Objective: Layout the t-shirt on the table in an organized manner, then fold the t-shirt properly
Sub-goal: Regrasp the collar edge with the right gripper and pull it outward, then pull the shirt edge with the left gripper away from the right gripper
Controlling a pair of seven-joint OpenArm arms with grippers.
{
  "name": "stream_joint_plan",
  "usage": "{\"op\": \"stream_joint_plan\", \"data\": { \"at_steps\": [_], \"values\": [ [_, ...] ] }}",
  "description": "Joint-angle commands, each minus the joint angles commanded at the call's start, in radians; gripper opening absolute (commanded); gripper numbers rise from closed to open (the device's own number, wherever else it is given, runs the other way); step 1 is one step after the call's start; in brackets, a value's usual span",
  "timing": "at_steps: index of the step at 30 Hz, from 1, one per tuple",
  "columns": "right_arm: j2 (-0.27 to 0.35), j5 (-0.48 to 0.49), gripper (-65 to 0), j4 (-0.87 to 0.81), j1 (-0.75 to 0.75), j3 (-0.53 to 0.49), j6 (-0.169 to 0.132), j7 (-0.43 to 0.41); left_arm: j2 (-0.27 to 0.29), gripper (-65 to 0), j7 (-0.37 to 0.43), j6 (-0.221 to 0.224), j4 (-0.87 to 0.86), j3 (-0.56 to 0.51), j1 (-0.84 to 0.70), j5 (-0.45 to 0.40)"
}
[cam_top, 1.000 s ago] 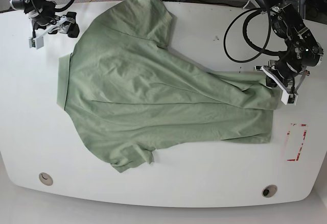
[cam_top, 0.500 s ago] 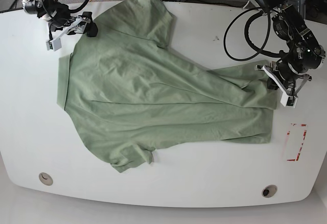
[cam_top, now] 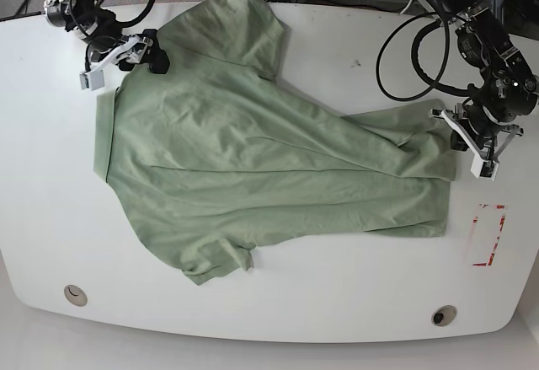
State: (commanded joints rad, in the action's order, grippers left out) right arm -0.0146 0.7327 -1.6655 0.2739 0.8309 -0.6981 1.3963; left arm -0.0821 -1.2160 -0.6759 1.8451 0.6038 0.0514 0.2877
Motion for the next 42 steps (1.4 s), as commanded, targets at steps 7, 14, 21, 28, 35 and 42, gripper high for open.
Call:
{"op": "stream_joint_plan", "data": {
  "at_steps": [7,14,21,28,35,42],
  "values": [
    [0.0,0.0,-14.0,0.0,0.029,-0.021,0.0,0.0,0.002,-64.6,0.0,0.0,-0.002,0.0,-0.002,0.0],
    [0.0,0.0,-14.0,0.0,0.06,-0.023,0.0,0.0,0.002,-64.3,0.0,0.005,-0.008,0.002,-0.005,-0.009],
    [0.002,0.0,-14.0,0.0,0.063,-0.026,0.0,0.0,-0.008,-63.9,-0.002,0.008,-0.077,0.003,-0.006,-0.009],
    [0.006,0.0,-14.0,0.0,0.063,-0.104,0.0,0.0,-0.025,-60.3,-0.002,0.008,-0.158,0.012,-0.008,-0.009],
    [0.0,0.0,-14.1,0.0,0.063,-0.11,0.0,0.0,-0.025,-36.1,-0.04,0.009,-0.167,0.091,-0.008,-0.009],
    [0.003,0.0,-14.1,0.0,0.063,-0.109,0.0,0.0,-0.025,-29.7,-0.066,0.009,-0.169,0.101,-0.006,-0.005]
  ]
}}
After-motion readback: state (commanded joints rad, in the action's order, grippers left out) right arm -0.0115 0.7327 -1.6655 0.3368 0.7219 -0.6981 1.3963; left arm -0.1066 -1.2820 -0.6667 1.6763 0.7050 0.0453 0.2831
